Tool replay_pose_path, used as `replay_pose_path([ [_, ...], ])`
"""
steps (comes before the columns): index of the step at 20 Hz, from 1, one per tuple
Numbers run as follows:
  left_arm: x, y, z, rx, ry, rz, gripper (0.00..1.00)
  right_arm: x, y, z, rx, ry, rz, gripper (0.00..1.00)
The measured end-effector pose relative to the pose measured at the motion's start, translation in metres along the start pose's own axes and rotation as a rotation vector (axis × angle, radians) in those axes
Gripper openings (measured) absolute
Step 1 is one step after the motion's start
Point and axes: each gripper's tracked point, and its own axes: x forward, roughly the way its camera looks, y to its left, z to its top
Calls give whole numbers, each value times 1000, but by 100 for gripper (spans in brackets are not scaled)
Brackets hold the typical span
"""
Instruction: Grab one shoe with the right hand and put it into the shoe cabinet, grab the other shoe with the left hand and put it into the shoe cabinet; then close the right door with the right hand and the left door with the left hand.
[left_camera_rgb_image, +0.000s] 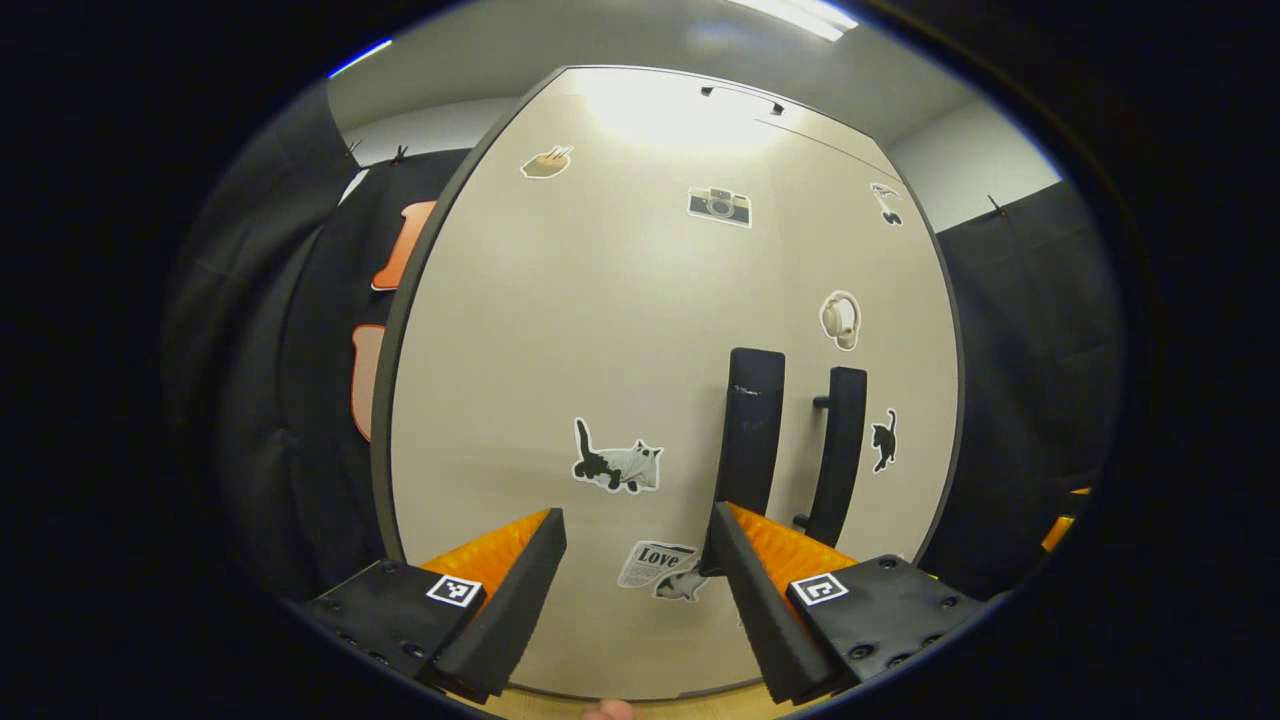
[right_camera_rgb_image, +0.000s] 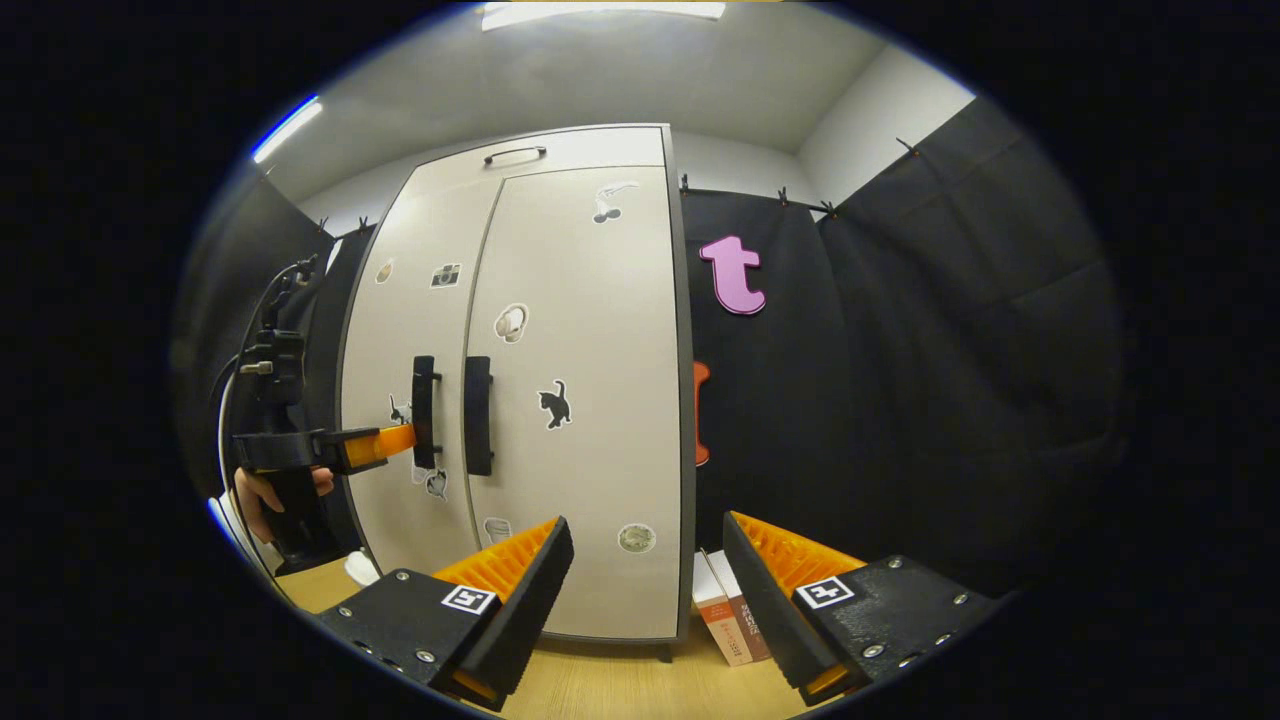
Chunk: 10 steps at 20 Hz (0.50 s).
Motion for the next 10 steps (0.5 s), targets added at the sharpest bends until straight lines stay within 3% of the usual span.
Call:
replay_pose_path([
  [5,4,-3,-10,-4,17,2,97,-1,1,5,-8,-5,13,93],
  [10,-30,-3,-10,-24,18,10,96,-7,7,2,-16,-2,29,93],
])
